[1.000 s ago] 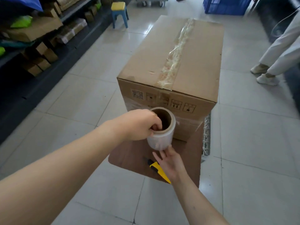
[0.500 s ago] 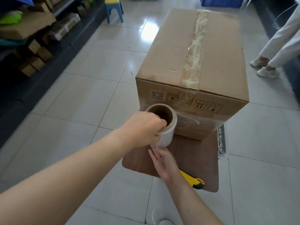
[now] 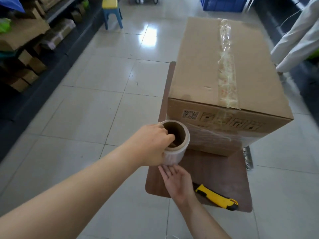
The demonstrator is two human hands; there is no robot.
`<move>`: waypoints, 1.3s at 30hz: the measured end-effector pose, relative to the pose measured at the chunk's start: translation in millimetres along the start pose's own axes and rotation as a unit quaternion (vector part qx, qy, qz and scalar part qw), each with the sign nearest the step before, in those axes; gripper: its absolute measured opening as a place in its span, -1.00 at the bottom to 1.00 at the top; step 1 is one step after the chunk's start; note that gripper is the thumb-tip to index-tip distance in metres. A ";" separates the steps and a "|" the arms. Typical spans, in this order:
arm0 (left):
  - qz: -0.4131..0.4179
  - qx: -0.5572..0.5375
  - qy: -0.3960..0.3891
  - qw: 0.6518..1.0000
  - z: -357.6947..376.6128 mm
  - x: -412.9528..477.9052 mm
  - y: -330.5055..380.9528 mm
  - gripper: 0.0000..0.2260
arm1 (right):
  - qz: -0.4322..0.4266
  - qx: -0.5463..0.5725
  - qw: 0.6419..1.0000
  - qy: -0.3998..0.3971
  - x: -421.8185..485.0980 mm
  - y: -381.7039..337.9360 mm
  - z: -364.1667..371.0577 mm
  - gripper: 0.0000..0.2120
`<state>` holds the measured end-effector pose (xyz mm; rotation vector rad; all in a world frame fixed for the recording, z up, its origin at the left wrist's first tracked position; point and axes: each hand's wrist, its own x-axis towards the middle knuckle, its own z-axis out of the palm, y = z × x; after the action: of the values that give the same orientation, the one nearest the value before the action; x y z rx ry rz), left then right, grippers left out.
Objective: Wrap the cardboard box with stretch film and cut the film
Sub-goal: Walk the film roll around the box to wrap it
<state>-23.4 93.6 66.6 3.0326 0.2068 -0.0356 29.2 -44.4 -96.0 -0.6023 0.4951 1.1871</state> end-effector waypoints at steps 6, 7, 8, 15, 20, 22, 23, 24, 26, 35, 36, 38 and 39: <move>0.030 -0.026 -0.002 0.999 9.4 -6.5 -9.0 -0.75 | -0.057 -0.025 0.998 -0.027 2.2 52.4 26.2 -0.63; 0.012 -0.021 0.003 1.000 11.2 -8.6 -11.1 -0.78 | -0.067 -0.025 0.997 -0.028 5.0 59.3 29.5 -0.61; 0.002 -0.014 0.012 1.000 12.2 -11.3 -14.2 -0.81 | -0.074 -0.024 0.997 -0.024 7.8 65.9 31.9 -0.61; 0.039 0.042 0.015 0.998 6.4 -26.7 -49.8 -0.92 | -0.088 -0.047 0.995 -0.019 19.4 86.3 47.4 -0.62; 0.048 0.048 -0.005 0.998 8.8 -25.3 -72.6 -0.91 | -0.096 -0.022 0.995 0.018 21.8 62.9 41.7 -0.71; 0.052 0.050 -0.010 0.997 7.6 -23.4 -84.2 -0.84 | -0.090 -0.027 0.996 0.009 25.9 63.6 43.7 -0.67; 0.044 0.051 -0.021 0.998 7.1 -21.9 -91.5 -0.83 | -0.086 -0.026 0.996 0.006 30.1 67.6 46.4 -0.65; 0.033 0.047 -0.033 0.998 6.5 -20.6 -96.9 -0.85 | -0.087 -0.027 0.996 0.005 33.1 72.9 50.5 -0.60; 0.024 0.051 -0.048 0.997 2.4 -15.3 -108.5 -0.89 | -0.095 -0.002 0.995 0.016 44.6 82.9 60.1 -0.54; 0.055 0.006 -0.028 0.998 -7.7 26.3 -123.4 -0.79 | -0.106 0.043 0.993 0.024 99.2 94.6 93.2 -0.61; 0.060 0.002 -0.028 0.998 -7.6 30.7 -127.9 -0.84 | -0.106 0.041 0.993 0.026 104.0 95.6 97.5 -0.60; 0.073 0.005 -0.042 0.996 -11.3 39.2 -140.0 -0.87 | -0.107 0.036 0.993 0.036 110.7 93.7 104.3 -0.47; 0.081 0.010 -0.052 0.995 -13.3 43.7 -146.8 -0.86 | -0.118 0.019 0.992 0.043 112.9 90.8 104.9 -0.42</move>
<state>0.1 245.5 63.9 3.0452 -0.0497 -0.1822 -18.5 127.7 -106.5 -0.6632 0.5034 0.9279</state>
